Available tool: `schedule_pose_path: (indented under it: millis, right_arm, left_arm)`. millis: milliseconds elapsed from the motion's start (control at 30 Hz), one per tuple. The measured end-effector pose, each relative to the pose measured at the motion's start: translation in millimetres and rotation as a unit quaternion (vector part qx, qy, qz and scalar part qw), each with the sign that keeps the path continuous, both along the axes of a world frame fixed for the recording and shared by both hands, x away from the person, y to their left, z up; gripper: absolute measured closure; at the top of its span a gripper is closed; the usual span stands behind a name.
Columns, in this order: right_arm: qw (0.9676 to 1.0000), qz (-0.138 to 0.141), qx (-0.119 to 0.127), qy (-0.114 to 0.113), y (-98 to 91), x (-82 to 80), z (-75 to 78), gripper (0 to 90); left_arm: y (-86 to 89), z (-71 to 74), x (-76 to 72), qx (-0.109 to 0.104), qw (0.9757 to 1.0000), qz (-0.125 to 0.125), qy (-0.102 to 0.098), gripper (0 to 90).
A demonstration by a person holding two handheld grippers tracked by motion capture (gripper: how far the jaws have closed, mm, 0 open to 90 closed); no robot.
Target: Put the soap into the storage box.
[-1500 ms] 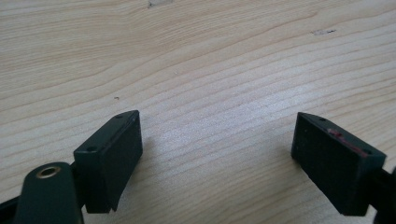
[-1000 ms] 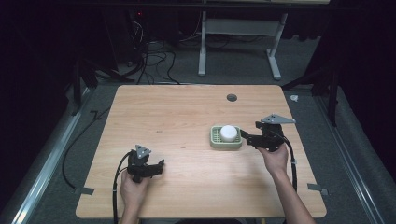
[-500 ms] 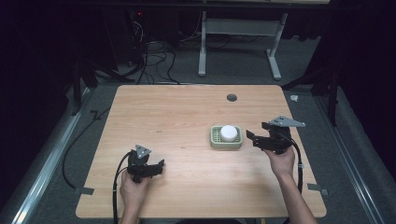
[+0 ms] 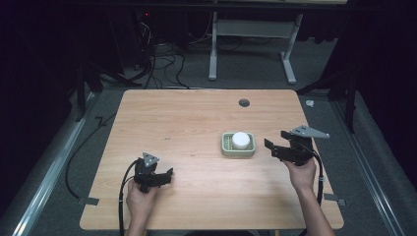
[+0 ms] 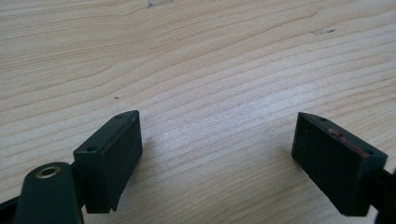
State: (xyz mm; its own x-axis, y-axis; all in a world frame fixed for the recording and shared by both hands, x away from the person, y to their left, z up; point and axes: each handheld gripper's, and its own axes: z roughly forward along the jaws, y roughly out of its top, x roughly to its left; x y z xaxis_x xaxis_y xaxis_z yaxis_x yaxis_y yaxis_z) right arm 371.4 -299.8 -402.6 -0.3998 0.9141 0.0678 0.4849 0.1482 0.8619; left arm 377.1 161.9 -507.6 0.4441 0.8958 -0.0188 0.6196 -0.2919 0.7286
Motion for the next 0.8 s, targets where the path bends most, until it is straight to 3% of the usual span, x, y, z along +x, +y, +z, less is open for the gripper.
schedule_pose_path:
  millis: [800]
  right_arm:
    - [0.9997, -0.018, 0.012, -0.008, -20.3, -17.9, 0.1, 26.2]
  left_arm:
    - [-0.1, 0.0, 0.0, 0.000, 1.0000, 0.000, 0.000, 16.6]
